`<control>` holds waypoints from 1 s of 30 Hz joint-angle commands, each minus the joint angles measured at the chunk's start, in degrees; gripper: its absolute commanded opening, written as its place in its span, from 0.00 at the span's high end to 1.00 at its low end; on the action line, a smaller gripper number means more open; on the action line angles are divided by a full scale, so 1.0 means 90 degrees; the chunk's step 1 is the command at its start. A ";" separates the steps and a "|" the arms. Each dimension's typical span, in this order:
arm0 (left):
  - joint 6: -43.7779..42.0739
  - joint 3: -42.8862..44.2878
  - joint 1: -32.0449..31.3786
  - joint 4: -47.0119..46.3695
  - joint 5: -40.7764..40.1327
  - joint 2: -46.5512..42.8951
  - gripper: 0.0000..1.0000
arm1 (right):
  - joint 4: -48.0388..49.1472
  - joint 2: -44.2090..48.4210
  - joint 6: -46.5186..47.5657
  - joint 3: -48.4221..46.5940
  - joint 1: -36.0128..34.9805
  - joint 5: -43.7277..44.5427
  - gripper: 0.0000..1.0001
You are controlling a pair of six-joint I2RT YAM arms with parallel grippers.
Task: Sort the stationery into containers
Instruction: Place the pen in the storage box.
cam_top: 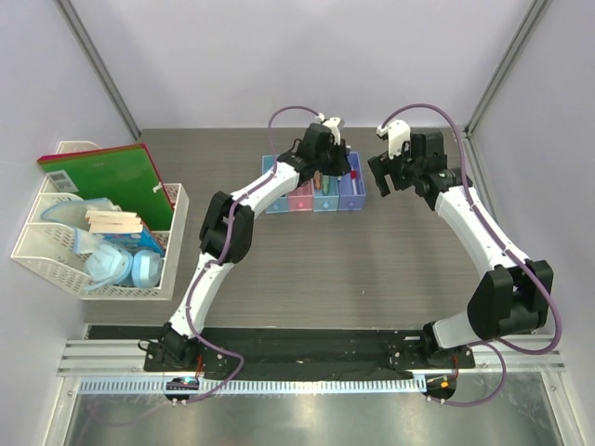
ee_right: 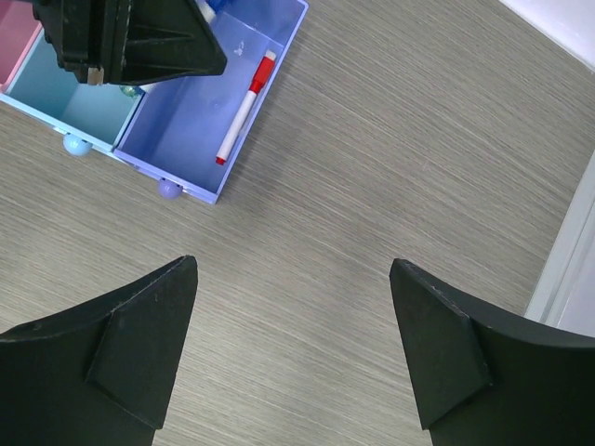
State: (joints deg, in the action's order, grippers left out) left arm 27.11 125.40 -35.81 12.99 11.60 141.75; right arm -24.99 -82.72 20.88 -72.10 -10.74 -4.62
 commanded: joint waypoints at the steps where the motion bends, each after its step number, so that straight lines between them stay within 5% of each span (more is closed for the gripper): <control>1: 0.0181 0.0373 0.0034 -0.0457 0.0069 0.0021 0.68 | 0.0297 0.0353 0.0062 0.0051 0.0012 -0.0053 0.11; 15: 0.0191 0.0256 0.0248 -0.0351 0.0039 -0.0359 0.64 | 0.0336 0.0509 0.0062 0.0120 0.0022 -0.0121 0.10; 20: -0.0832 0.0237 0.0415 0.0527 -0.0057 -0.1333 0.60 | 0.0336 0.0441 -0.0064 0.0062 0.0022 -0.0160 0.10; 25: -0.2094 -0.0865 0.0882 0.1427 -0.0088 -0.2867 0.34 | 0.0306 0.0334 -0.0182 0.0091 0.0012 -0.0482 0.10; 30: -0.2621 -0.3101 0.1614 0.1525 0.0029 -0.4556 0.08 | 0.0111 0.0139 -0.0270 -0.0153 0.0012 -0.0629 0.09</control>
State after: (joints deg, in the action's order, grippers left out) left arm 10.85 108.01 -26.20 24.56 11.03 111.83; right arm -24.34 -80.77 19.94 -70.76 -10.74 -7.94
